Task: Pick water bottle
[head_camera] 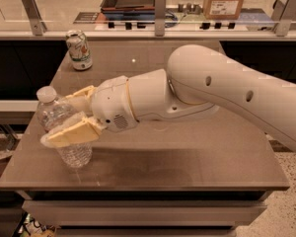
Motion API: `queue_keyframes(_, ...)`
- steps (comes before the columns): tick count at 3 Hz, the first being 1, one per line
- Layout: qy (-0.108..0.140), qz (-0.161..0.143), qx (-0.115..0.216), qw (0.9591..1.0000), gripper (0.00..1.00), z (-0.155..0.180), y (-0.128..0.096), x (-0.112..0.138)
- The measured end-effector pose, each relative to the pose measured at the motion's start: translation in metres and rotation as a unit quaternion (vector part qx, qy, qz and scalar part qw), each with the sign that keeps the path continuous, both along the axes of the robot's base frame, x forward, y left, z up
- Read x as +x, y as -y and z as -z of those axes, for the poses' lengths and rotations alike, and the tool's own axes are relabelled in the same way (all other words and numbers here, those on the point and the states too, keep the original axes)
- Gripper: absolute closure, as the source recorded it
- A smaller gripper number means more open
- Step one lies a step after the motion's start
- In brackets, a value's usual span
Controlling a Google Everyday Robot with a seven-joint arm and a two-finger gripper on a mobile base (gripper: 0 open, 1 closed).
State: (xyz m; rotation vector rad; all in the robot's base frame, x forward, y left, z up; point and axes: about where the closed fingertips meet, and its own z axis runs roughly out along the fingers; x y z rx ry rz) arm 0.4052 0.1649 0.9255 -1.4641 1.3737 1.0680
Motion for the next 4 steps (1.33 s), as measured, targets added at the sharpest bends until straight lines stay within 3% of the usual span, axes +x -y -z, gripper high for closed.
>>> queue_keyframes(2,0.004,-0.004,-0.002,1.0,0.87,-0.0028,-0.0037,-0.0041)
queue_keyframes(3,0.006,-0.005,-0.003,1.0,1.0,-0.0039,-0.0053,-0.0059)
queue_keyframes(4,0.006,-0.006,-0.002,1.0,1.0,-0.0041,-0.0053,-0.0059)
